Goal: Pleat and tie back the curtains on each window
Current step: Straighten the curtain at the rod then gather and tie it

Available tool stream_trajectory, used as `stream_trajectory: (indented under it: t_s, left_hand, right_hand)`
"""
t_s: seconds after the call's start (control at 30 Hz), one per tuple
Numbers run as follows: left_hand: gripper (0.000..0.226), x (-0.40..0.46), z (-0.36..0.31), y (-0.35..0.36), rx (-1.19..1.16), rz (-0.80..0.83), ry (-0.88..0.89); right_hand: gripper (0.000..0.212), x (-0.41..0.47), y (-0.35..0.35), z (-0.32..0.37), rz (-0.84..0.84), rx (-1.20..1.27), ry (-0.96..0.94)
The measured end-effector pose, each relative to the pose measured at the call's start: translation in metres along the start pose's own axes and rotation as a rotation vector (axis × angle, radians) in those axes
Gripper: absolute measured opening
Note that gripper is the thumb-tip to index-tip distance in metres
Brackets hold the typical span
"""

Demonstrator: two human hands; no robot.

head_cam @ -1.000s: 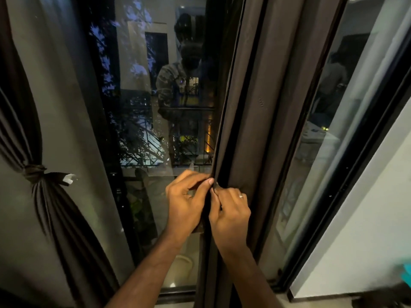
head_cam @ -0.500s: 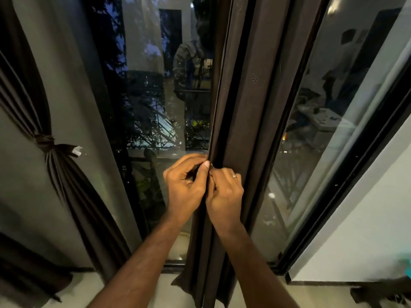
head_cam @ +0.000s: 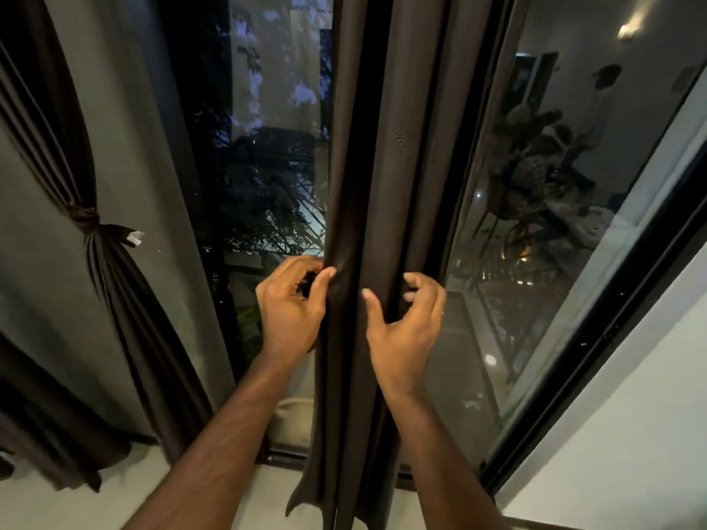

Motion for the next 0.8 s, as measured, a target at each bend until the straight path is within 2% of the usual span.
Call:
stream_trajectory:
  t_s: [0.1, 0.13, 0.23, 0.37, 0.8]
  left_hand:
    - [0.008, -0.002, -0.009, 0.001, 0.048, -0.008, 0.018]
    - [0.008, -0.003, -0.012, 0.001, 0.061, -0.004, 0.021]
    - [0.009, -0.010, -0.022, 0.001, 0.082, -0.001, 0.036]
    - [0.007, -0.018, -0.028, 0.004, 0.055, 0.016, 0.017]
    - [0.015, -0.015, -0.018, -0.002, -0.097, 0.190, -0.019]
  right_hand:
    - [0.011, -0.002, 0.006, 0.016, 0.062, -0.031, -0.184]
    - [0.007, -0.007, 0.008, 0.019, 0.084, -0.037, -0.226]
    - [0.012, -0.013, 0.009, 0.017, 0.108, -0.023, -0.216]
    - [0.021, -0.017, 0.025, 0.039, 0.215, -0.030, -0.332]
    - [0.018, -0.032, 0.041, 0.060, 0.150, -0.045, -0.301]
Point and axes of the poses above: each hand's wrist, its own x-axis towards the middle knuckle, its own y-axis out of the palm, z = x × y, the point moved 10 cm from there along x, towards the middle knuckle, and after that the axes turned 14 degrees about -y, right-handed, at the moved point
